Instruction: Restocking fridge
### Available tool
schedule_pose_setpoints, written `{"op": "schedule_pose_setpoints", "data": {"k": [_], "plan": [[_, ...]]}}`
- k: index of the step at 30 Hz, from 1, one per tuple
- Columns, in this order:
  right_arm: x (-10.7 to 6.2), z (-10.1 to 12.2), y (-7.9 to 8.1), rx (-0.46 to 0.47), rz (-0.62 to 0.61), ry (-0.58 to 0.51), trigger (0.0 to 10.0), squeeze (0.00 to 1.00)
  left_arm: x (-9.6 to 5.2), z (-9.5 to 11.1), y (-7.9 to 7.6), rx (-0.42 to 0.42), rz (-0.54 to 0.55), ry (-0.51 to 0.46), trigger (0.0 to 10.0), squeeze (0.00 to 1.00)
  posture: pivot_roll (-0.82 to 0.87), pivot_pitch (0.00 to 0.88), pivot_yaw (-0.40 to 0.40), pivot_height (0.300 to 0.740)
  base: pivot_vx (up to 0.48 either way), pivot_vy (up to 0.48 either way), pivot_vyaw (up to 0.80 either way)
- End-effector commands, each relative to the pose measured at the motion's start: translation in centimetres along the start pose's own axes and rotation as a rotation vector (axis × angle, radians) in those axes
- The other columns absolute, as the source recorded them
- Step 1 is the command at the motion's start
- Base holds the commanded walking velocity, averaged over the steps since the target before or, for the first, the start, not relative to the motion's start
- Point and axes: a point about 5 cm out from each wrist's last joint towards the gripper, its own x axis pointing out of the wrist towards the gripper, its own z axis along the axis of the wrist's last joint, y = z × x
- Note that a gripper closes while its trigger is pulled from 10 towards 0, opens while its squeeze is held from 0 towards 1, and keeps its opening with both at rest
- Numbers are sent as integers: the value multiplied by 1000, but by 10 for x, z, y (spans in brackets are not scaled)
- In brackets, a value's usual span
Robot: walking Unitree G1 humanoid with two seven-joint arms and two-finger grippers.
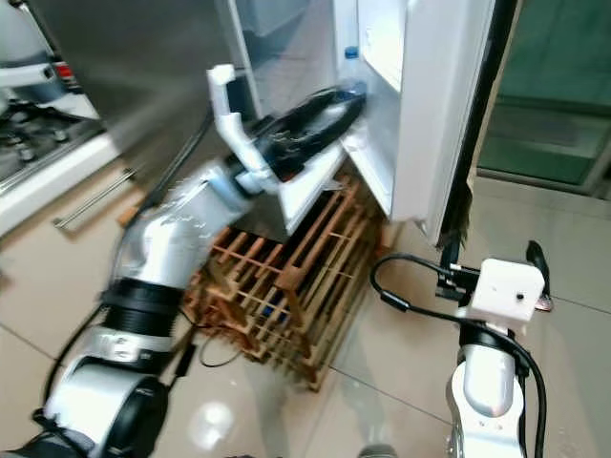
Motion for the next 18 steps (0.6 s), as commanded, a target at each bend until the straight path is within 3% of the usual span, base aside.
{"op": "schedule_pose_setpoints", "data": {"k": [1,4,7,11,18], "plan": [[7,-2,4,21,25,11,10000,0,-30,18,32,72,254,-77,10000,0,-110,0,116,732,0,0,0],[13,-1,7,22,46,11,10000,0,-53,15,46,93,396,-63,10000,0,-98,0,102,732,0,-155,267],[25,-1,13,23,77,11,10000,0,-71,-5,49,135,532,10,10000,0,-86,0,92,732,0,-456,790],[38,1,23,66,99,3,10000,0,-73,-30,48,195,639,97,10000,0,-95,0,100,732,0,-444,778],[46,4,28,90,103,-6,10000,0,-71,-36,55,238,748,146,10000,0,-114,0,115,732,152,-406,741]]}}
